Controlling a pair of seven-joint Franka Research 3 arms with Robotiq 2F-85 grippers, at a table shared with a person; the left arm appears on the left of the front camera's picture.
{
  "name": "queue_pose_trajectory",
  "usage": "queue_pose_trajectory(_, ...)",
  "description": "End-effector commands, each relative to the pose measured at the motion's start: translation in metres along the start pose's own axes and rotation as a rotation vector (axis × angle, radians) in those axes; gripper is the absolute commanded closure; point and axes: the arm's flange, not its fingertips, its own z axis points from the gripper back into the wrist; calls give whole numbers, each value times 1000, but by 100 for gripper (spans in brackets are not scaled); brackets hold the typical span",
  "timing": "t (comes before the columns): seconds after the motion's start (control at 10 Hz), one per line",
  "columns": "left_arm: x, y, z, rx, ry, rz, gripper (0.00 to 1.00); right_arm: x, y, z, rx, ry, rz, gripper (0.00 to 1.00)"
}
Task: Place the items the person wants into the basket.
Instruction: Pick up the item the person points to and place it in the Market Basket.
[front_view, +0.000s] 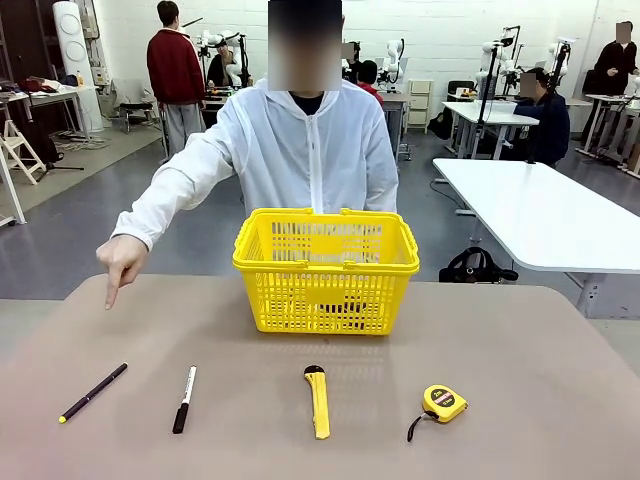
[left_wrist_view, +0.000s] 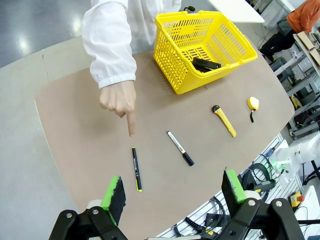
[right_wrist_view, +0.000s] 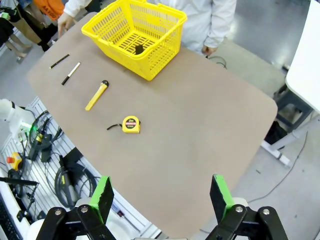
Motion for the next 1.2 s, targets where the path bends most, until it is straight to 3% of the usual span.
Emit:
queue_pose_trajectory(0.0,-2,-6,-21,38,88,-100,0,1,0,-1,9,-2,8,0)
queue_pose_trajectory(0.1,-1,-13,-51,113,200,-189,0,1,0,-1,9,-2,8,0)
queue_pose_trajectory(0.4,-35,-26,-139,312,369,-306,0,1,0,-1,9,-2,8,0)
queue_pose_trajectory(0.7,-80,-13,-207,418,464,-264,0,1,0,-1,9,-2,8,0)
queue_pose_trajectory(1.1,-102,-14,-267,361,535,-233,0,1,0,-1,9,-2,8,0)
